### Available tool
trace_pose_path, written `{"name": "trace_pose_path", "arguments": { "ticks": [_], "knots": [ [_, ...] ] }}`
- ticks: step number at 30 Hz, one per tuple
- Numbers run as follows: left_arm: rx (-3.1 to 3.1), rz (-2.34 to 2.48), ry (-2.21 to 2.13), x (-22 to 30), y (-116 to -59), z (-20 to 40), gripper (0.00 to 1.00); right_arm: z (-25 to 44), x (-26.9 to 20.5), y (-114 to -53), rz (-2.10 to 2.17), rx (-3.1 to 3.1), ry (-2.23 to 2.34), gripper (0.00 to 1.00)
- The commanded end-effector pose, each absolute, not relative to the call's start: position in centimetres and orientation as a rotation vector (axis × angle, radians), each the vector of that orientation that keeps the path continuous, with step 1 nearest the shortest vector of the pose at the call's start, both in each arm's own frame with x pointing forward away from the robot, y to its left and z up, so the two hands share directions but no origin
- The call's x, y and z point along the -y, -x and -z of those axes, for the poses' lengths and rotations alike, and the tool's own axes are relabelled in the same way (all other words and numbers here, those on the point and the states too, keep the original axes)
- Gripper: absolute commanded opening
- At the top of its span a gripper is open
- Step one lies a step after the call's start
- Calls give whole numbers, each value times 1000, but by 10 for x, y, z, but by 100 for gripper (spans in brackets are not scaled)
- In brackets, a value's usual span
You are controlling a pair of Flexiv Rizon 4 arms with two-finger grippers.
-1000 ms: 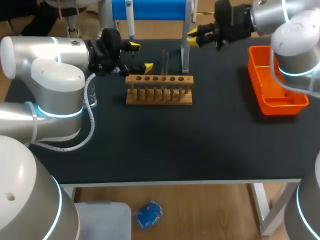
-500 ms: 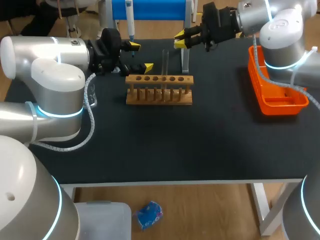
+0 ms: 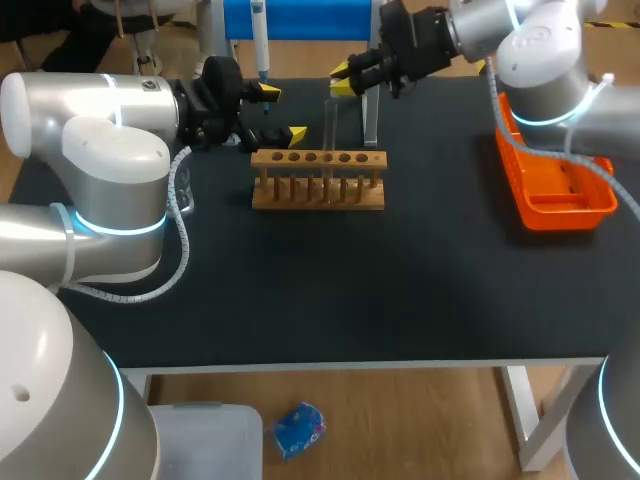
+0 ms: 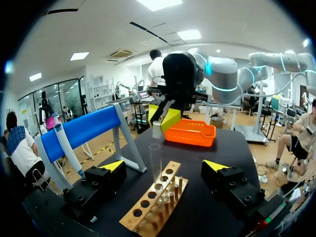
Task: Invert the test tube, pick up the pipette, mount the tip to pipette, aspirate from beaker and dispense into the tube, eject the tip, return the pipette, and cap with the stopper.
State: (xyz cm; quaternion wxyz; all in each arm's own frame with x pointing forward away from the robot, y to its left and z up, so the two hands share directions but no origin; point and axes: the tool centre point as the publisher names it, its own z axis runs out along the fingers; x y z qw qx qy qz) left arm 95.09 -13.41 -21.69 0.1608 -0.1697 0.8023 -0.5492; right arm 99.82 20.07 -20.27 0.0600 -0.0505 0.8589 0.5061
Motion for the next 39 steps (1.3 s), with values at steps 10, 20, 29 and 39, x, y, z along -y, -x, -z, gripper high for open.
{"name": "trace_pose_path", "arguments": {
  "ticks": [10,20,29,39],
  "knots": [
    [-2288,1572,482,134,-951,218,100,202,-201,-1000,-1529,-2607,157,0],
    [-2288,1572,482,134,-951,218,100,202,-201,-1000,-1531,-2614,163,0],
    [-2288,1572,482,134,-951,218,100,199,-207,-1005,-1519,-2629,186,0],
    [-2288,1572,482,134,-951,218,100,208,-207,-1001,-1510,-2659,182,0]
  ]
}}
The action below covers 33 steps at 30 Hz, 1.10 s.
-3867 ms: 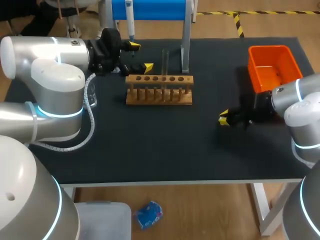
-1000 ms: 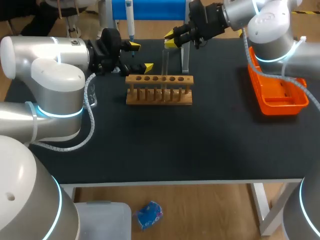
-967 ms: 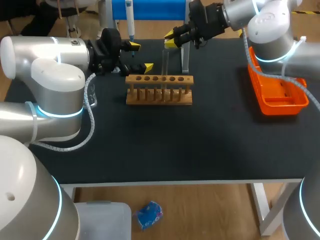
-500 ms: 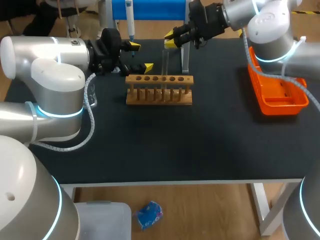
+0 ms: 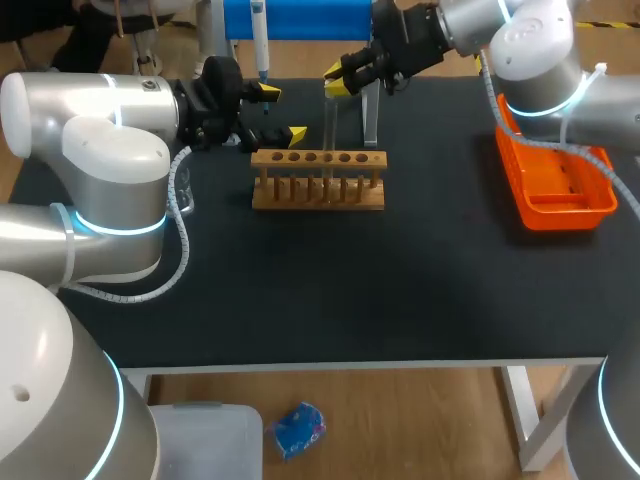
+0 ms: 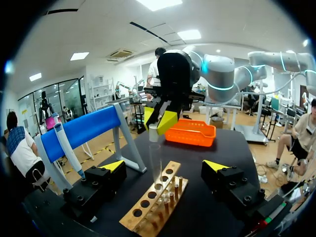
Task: Invert the test tube, pick up the pipette, mount the tip to pipette, aspirate from beaker and dispense into the tube, eject the tip, return the pipette, and cap with the stopper.
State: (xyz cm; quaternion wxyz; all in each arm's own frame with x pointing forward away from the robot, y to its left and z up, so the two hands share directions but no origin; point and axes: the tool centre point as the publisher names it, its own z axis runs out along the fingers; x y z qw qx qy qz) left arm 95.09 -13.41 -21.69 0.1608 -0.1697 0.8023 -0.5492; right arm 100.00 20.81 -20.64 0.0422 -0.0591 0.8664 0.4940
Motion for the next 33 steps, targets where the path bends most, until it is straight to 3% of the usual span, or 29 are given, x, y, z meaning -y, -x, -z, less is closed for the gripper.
{"name": "trace_pose_path", "arguments": {
  "ticks": [1,33],
  "knots": [
    [-2288,1572,482,134,-951,218,100,208,-207,-1001,-1509,-2660,179,0],
    [-2288,1572,482,134,-951,218,100,219,-200,-996,-1497,-2699,141,0]
  ]
}}
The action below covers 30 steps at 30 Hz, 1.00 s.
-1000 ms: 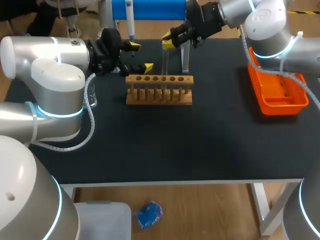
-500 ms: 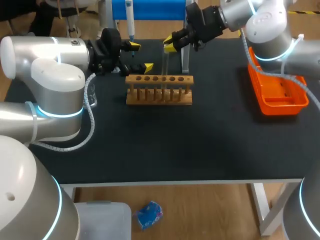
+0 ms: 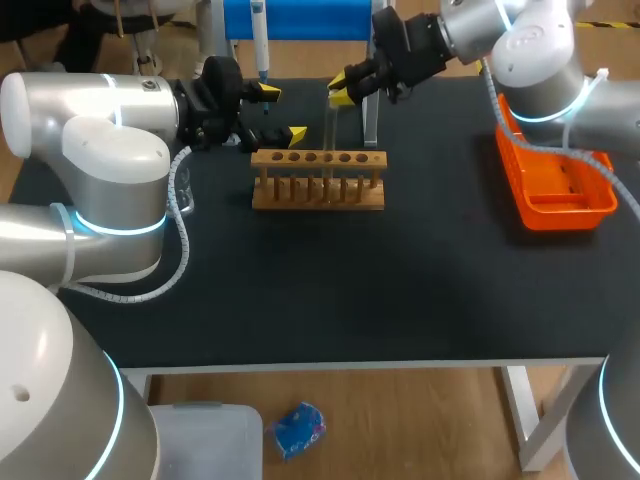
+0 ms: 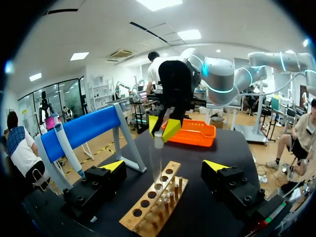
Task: Invert the test tube, pick up the pipette, mount the tip to pipette, aspirate from beaker and dispense into the tube, eject the tip, return the pipette, and cap with the stopper.
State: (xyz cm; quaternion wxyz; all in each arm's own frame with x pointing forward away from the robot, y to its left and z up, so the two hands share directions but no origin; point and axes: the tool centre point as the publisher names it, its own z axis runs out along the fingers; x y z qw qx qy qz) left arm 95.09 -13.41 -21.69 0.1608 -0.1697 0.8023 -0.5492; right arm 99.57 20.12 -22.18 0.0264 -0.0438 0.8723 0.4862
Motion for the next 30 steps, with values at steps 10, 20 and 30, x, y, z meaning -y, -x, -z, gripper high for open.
{"name": "trace_pose_path", "arguments": {
  "ticks": [10,20,30],
  "knots": [
    [-2288,1572,482,134,-951,218,100,211,-201,-996,-1460,-2711,168,0],
    [-2288,1572,482,134,-951,218,100,209,-205,-998,-1404,-2757,176,0],
    [-2288,1572,482,134,-951,218,100,217,-206,-999,-1386,-2778,164,0]
  ]
}}
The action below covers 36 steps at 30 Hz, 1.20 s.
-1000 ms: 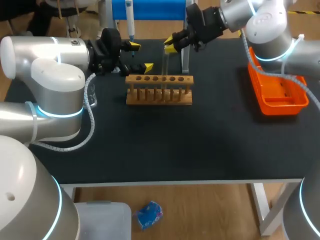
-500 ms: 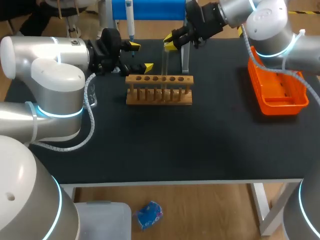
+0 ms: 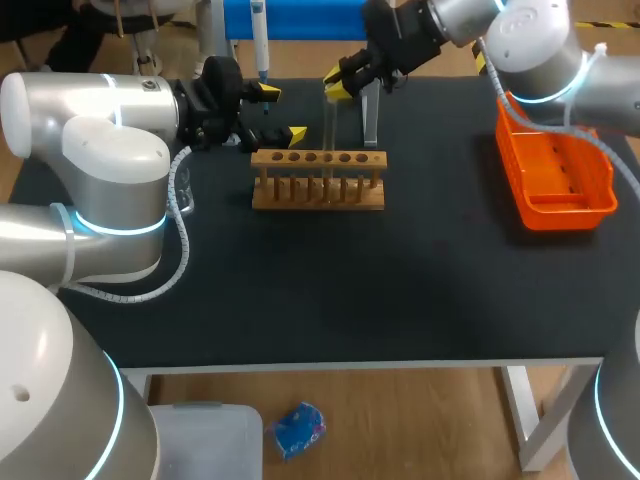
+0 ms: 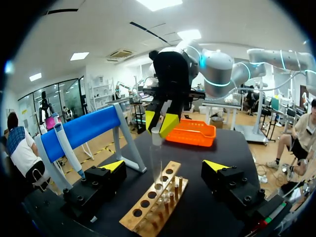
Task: Invert the test tube, pick up the pipette, mount the tip to pipette, aspirate from beaker and dispense into the tube, eject the tip, return the pipette, and cap with the stopper.
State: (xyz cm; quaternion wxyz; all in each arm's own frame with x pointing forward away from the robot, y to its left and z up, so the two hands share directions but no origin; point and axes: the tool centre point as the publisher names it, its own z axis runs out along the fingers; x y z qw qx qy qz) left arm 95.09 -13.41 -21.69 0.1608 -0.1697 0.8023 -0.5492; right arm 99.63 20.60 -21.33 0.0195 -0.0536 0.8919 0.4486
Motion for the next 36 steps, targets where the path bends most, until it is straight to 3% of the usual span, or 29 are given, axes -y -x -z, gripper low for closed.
{"name": "trace_pose_path", "arguments": {
  "ticks": [1,36],
  "knots": [
    [-2288,1572,482,134,-951,218,100,218,-206,-999,-1390,-2783,158,0],
    [-2288,1572,482,134,-951,218,100,225,-205,-1002,-1396,-2784,150,0]
  ]
}}
